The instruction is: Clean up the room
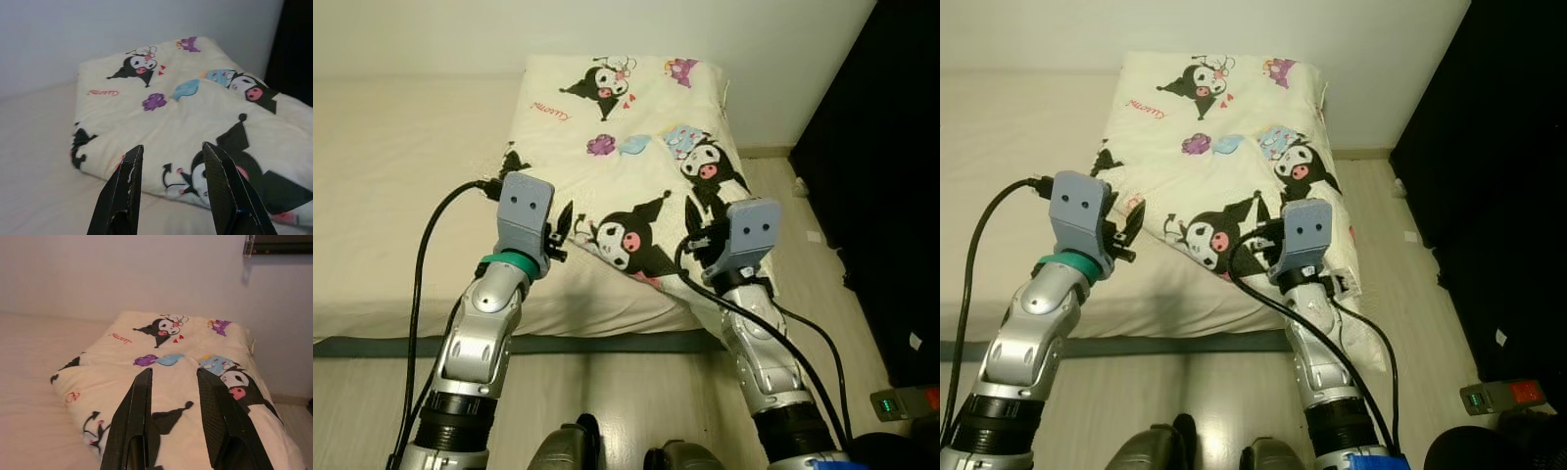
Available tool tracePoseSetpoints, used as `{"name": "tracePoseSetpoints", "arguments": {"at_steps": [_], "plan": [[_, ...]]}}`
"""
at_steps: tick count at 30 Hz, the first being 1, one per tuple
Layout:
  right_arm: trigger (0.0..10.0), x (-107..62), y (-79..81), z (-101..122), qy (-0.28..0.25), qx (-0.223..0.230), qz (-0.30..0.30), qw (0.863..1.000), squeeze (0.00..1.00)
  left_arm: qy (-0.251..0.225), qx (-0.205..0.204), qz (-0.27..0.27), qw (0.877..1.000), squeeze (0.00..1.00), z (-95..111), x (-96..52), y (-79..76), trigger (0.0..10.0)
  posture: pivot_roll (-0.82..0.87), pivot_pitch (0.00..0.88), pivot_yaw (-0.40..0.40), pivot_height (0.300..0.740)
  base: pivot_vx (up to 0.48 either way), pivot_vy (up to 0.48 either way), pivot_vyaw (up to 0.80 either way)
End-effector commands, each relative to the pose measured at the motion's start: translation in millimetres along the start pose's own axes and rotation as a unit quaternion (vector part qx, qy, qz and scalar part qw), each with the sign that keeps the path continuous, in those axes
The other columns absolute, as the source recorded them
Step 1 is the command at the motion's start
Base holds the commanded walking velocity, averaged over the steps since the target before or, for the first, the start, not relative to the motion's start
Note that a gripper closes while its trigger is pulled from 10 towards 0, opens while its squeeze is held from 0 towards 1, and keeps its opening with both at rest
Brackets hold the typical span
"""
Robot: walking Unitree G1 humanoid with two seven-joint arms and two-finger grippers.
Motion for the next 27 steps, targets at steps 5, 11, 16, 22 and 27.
{"name": "tracePoseSetpoints", "arguments": {"at_steps": [5,11,16,22,27], "plan": [[10.0,-4.9,-1.9,-3.4,0.008,0.004,-0.004,1.000,0.00,0.013,-0.004,-0.001,1.000,0.00,-7.5,-1.8,-3.5,10.0,-0.04,0.088,0.080,0.723,0.281,-0.320,0.00],[10.0,-4.8,-2.0,-3.4,0.008,0.004,-0.003,1.000,0.00,0.022,-0.005,0.002,1.000,0.00,-10.1,-0.8,-2.9,10.0,-0.04,0.086,0.080,0.723,0.095,-0.081,0.00],[10.0,-4.3,-1.5,-3.6,0.008,0.005,-0.002,1.000,0.00,0.026,-0.003,0.004,1.000,0.00,-10.9,0.1,-2.5,10.0,-0.04,0.085,0.081,0.723,0.000,0.000,0.00],[10.0,-4.6,-0.1,-3.9,0.010,0.006,-0.001,1.000,0.00,0.026,-0.002,0.005,1.000,0.00,-10.6,1.1,-2.0,10.0,-0.05,0.084,0.082,0.723,0.000,0.000,0.00],[10.0,-5.2,-1.3,-7.0,0.019,0.002,-0.002,1.000,0.00,0.032,-0.004,0.001,0.999,0.00,-14.2,1.4,-4.4,10.0,-0.05,0.081,0.079,0.723,0.000,0.000,0.00]]}}
Point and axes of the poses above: a point about 5 cm out from each wrist's last joint towards the gripper, its own x axis pointing out of the wrist towards the gripper, its own z axis along the axis of the wrist's last joint, y = z × x, the point moved 3 cm from there along x, pointing out of the wrist towards the gripper, and after that the axes turned 14 degrees about x, right-handed, at the moved point
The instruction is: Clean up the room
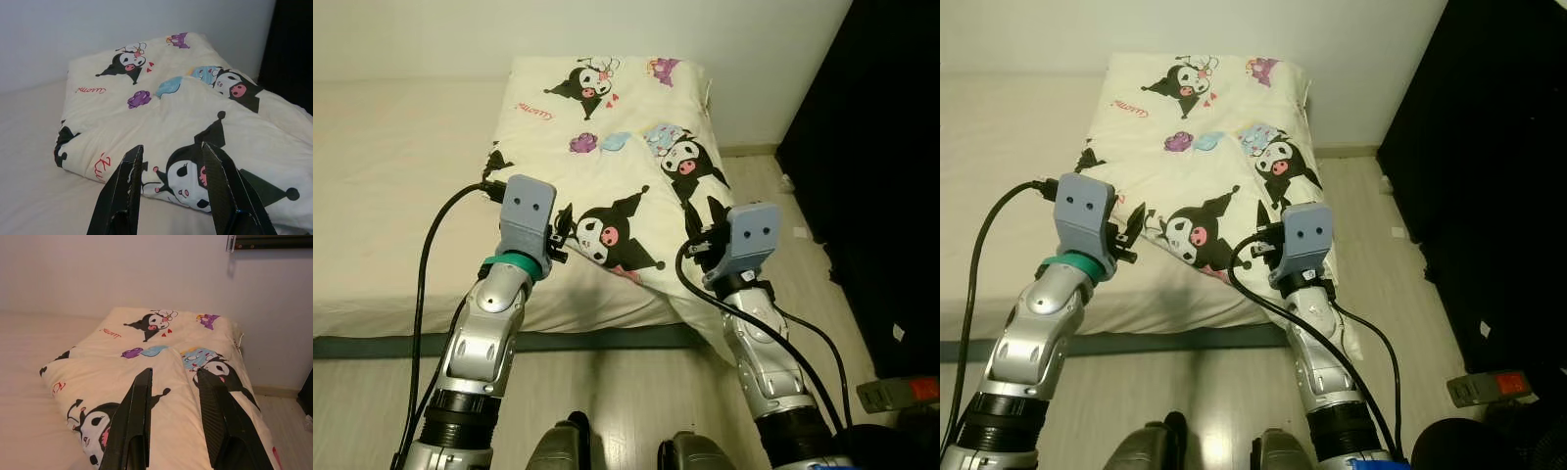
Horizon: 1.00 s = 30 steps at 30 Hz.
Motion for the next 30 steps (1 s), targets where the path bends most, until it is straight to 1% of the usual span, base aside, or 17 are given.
{"name": "tracePoseSetpoints", "arguments": {"at_steps": [1,3,6,8,10,13,15,21,30], "plan": [[10.0,-2.1,-1.5,-3.8,0.011,-0.001,-0.004,1.000,0.00,0.019,-0.001,-0.003,1.000,0.00,-9.0,-1.0,-2.1,10.0,-0.05,0.081,0.079,0.723,0.000,0.000,0.00],[10.0,-2.1,-1.9,-4.7,0.013,-0.002,-0.004,1.000,0.00,0.026,-0.009,-0.004,1.000,0.00,-13.1,-1.4,-2.6,10.0,-0.05,0.079,0.079,0.723,0.000,0.000,0.00],[10.0,-2.1,-1.9,-4.7,0.013,-0.002,-0.004,1.000,0.00,0.026,-0.009,-0.004,1.000,0.00,-13.1,-1.4,-2.6,10.0,-0.05,0.079,0.079,0.723,0.000,0.000,0.00],[10.0,-3.4,-4.7,-8.0,0.018,-0.008,-0.013,1.000,0.00,0.042,-0.023,-0.001,0.999,0.00,-22.5,-2.9,-2.5,10.0,-0.05,0.078,0.077,0.718,0.000,0.000,0.00],[10.0,-4.2,-5.9,-9.2,0.019,-0.009,-0.017,1.000,0.00,0.048,-0.027,0.001,0.998,0.00,-26.0,-3.7,-2.0,10.0,-0.05,0.079,0.077,0.708,0.000,0.000,0.00],[10.0,-4.2,-5.9,-9.2,0.019,-0.009,-0.017,1.000,0.00,0.048,-0.027,0.001,0.998,0.00,-26.0,-3.7,-2.0,10.0,-0.05,0.079,0.077,0.708,0.000,0.000,0.00],[10.0,-3.5,-6.5,-8.0,0.018,-0.010,-0.017,1.000,0.00,0.047,-0.026,0.001,0.999,0.00,-25.5,-3.3,-2.1,10.0,-0.05,0.078,0.080,0.693,0.000,0.000,0.00],[10.0,-3.3,-6.5,-7.4,0.017,-0.009,-0.018,1.000,0.00,0.045,-0.025,0.000,0.999,0.00,-24.2,-2.4,-2.5,10.0,-0.05,0.081,0.081,0.668,0.000,0.000,0.00],[10.0,-4.1,-6.4,-7.1,0.016,-0.007,-0.018,1.000,0.00,0.047,-0.026,0.000,0.999,0.00,-25.2,-2.8,-3.0,10.0,-0.05,0.086,0.083,0.643,0.000,0.000,0.00]]}}
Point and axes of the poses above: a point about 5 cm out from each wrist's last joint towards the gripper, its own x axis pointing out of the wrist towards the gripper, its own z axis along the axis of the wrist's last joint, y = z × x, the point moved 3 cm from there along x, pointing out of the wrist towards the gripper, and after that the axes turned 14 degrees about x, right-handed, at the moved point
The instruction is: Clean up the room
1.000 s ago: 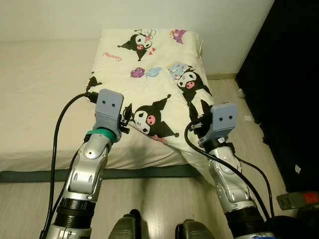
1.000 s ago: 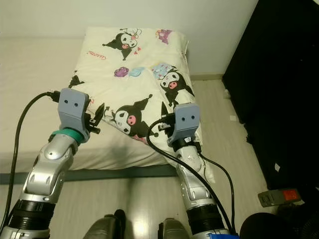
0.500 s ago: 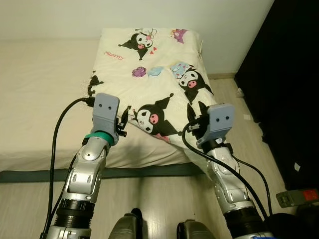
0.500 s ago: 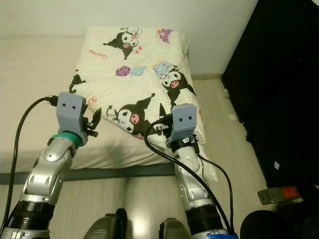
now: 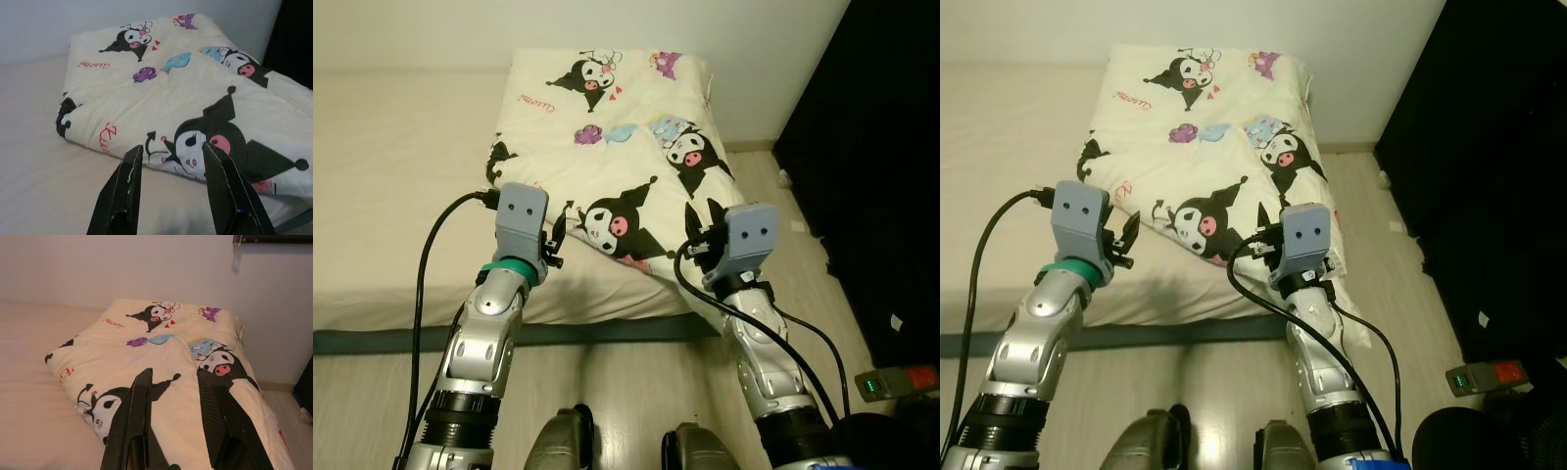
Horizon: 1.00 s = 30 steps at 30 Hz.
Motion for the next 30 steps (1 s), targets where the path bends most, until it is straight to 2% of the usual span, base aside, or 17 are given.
{"name": "tracePoseSetpoints", "arguments": {"at_steps": [1,30], "plan": [[10.0,-3.7,-3.0,-5.0,0.011,0.001,-0.007,1.000,0.00,0.019,-0.006,-0.005,1.000,0.00,-10.3,-2.4,-2.7,10.0,-0.05,0.087,0.083,0.638,0.000,0.000,0.00],[10.0,-4.5,-3.9,-2.3,0.008,0.016,-0.009,1.000,0.00,0.026,-0.006,0.004,1.000,0.00,-13.5,-7.2,2.4,10.0,-0.04,0.114,0.087,0.538,0.000,0.000,0.00]]}}
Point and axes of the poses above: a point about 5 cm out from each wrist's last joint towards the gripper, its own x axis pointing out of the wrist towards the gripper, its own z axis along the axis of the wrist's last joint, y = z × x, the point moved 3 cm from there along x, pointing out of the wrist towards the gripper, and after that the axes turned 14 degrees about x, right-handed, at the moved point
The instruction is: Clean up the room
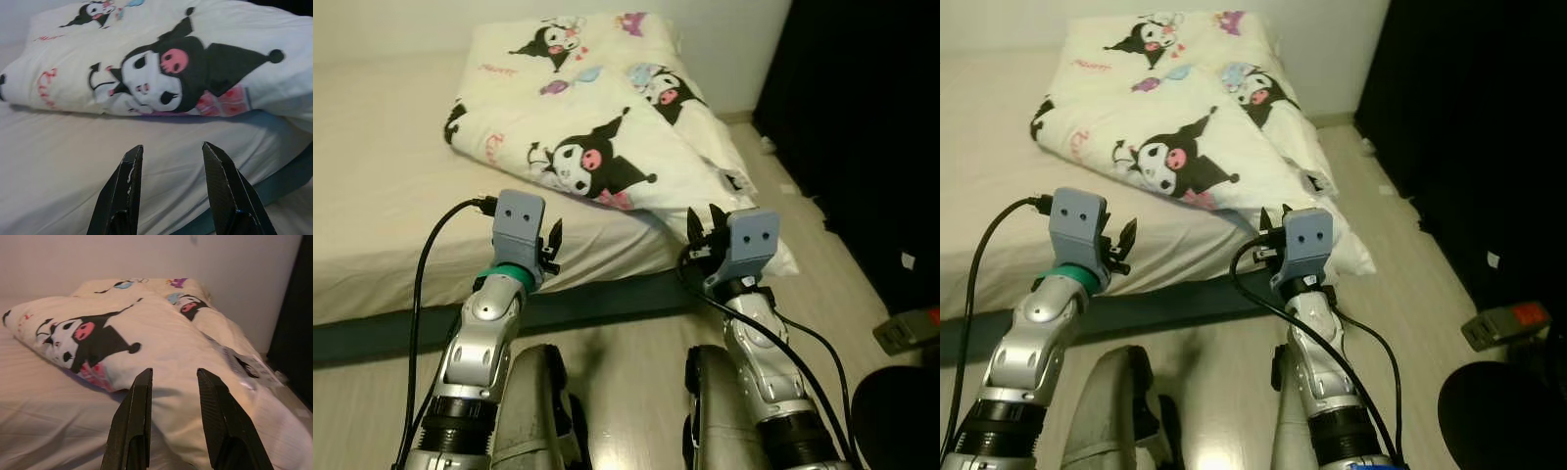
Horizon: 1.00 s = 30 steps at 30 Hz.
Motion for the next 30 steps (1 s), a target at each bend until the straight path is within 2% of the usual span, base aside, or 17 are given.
{"name": "tracePoseSetpoints", "arguments": {"at_steps": [1,8,11,12,14,16,17,18,19,21,22,23,26,28,30], "plan": [[10.0,-0.2,-2.2,1.8,-0.001,0.009,-0.006,1.000,0.00,0.011,-0.002,0.003,1.000,0.00,-5.2,-3.2,2.9,10.0,-0.04,0.114,0.087,0.533,0.000,0.000,0.00],[10.0,8.2,-4.9,10.4,-0.011,0.022,0.002,1.000,0.00,0.016,-0.001,0.006,1.000,0.00,-7.6,-5.4,5.0,10.0,-0.04,0.128,0.084,0.524,0.000,0.000,0.00],[10.0,15.8,-5.9,17.9,-0.018,0.023,0.012,1.000,0.00,0.020,0.001,0.012,1.000,0.00,-9.8,-6.3,8.5,10.0,-0.04,0.140,0.080,0.524,0.000,0.000,0.00],[10.0,21.9,-6.3,23.3,-0.022,0.020,0.022,0.999,0.00,0.028,0.002,0.023,0.999,0.00,-14.0,-7.0,15.6,10.0,-0.03,0.148,0.074,0.524,0.000,0.000,0.00],[10.0,21.9,-6.3,23.3,-0.022,0.020,0.022,0.999,0.00,0.028,0.002,0.023,0.999,0.00,-14.0,-7.0,15.6,10.0,-0.03,0.148,0.074,0.524,0.000,0.000,0.00],[10.0,28.2,-4.5,27.6,-0.023,0.013,0.035,0.999,0.00,0.046,0.005,0.054,0.997,0.00,-24.6,-8.6,34.7,10.0,-0.03,0.154,0.062,0.524,0.000,0.000,0.00],[10.0,28.2,-4.5,27.6,-0.023,0.013,0.035,0.999,0.00,0.046,0.005,0.054,0.997,0.00,-24.6,-8.6,34.7,10.0,-0.03,0.154,0.062,0.524,0.000,0.000,0.00],[10.0,30.5,-3.4,29.5,-0.024,0.011,0.041,0.999,0.00,0.057,0.005,0.076,0.995,0.00,-31.0,-10.1,46.6,10.0,-0.02,0.156,0.056,0.524,0.000,0.000,0.00],[10.0,30.5,-3.4,29.5,-0.024,0.011,0.041,0.999,0.00,0.057,0.005,0.076,0.995,0.00,-31.0,-10.1,46.6,10.0,-0.02,0.156,0.056,0.524,0.000,0.000,0.00],[10.0,33.5,-0.2,34.5,-0.027,0.011,0.057,0.998,0.00,0.080,-0.003,0.128,0.989,0.00,-42.1,-14.2,71.3,10.0,-0.02,0.160,0.042,0.524,0.000,0.000,0.00],[10.0,35.4,5.4,39.9,-0.030,0.013,0.080,0.996,0.00,0.093,-0.011,0.170,0.981,0.00,-47.3,-18.3,89.6,10.0,-0.01,0.162,0.033,0.524,0.000,0.000,0.00],[10.0,35.4,5.4,39.9,-0.030,0.013,0.080,0.996,0.00,0.093,-0.011,0.170,0.981,0.00,-47.3,-18.3,89.6,10.0,-0.01,0.162,0.033,0.524,0.000,0.000,0.00],[10.0,39.3,31.3,57.5,-0.032,0.027,0.180,0.983,0.00,0.100,-0.012,0.267,0.958,0.00,-49.4,-31.6,132.8,10.0,0.00,0.160,0.017,0.524,0.000,0.000,0.00],[10.0,39.3,31.3,57.5,-0.032,0.027,0.180,0.983,0.00,0.100,-0.012,0.267,0.958,0.00,-49.4,-31.6,132.8,10.0,0.00,0.160,0.017,0.524,0.000,0.000,0.00],[10.0,38.3,54.8,69.1,-0.026,0.040,0.264,0.963,0.00,0.089,-0.006,0.321,0.943,0.00,-42.5,-42.2,160.2,10.0,0.01,0.155,0.009,0.524,0.000,0.000,0.00]]}}
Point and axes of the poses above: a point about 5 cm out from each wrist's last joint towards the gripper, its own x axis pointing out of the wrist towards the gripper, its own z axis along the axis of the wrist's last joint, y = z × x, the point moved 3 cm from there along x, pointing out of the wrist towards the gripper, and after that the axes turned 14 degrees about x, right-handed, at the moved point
